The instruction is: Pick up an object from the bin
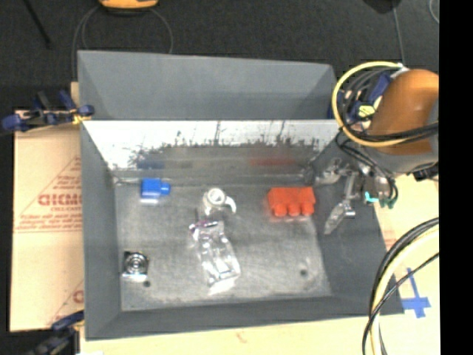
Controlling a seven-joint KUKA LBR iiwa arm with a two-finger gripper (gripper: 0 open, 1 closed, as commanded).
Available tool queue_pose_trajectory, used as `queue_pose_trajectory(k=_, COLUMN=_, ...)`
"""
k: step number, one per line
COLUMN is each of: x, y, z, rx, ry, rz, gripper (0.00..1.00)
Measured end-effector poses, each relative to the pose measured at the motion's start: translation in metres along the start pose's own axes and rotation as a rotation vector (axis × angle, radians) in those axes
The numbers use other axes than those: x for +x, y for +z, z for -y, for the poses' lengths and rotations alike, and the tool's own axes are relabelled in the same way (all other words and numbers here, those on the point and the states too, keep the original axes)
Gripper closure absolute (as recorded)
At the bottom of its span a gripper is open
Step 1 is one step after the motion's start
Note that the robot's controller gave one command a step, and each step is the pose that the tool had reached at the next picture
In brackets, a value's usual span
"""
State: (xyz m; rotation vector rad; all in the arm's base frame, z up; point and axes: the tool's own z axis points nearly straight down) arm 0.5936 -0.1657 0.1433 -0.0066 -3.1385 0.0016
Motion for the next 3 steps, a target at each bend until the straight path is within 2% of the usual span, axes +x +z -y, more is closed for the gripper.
queue_pose_trajectory(k=1, x=-0.017, y=0.059, z=-0.014, rx=0.002, ry=0.006, rz=0.013, gripper=0.0)
queue_pose_trajectory(k=2, x=-0.016, y=0.062, z=-0.014, rx=0.002, ry=0.003, rz=0.01, gripper=1.0)
queue_pose_trajectory(k=3, x=-0.033, y=-0.059, z=-0.009, rx=0.002, ry=0.027, rz=0.018, gripper=1.0)
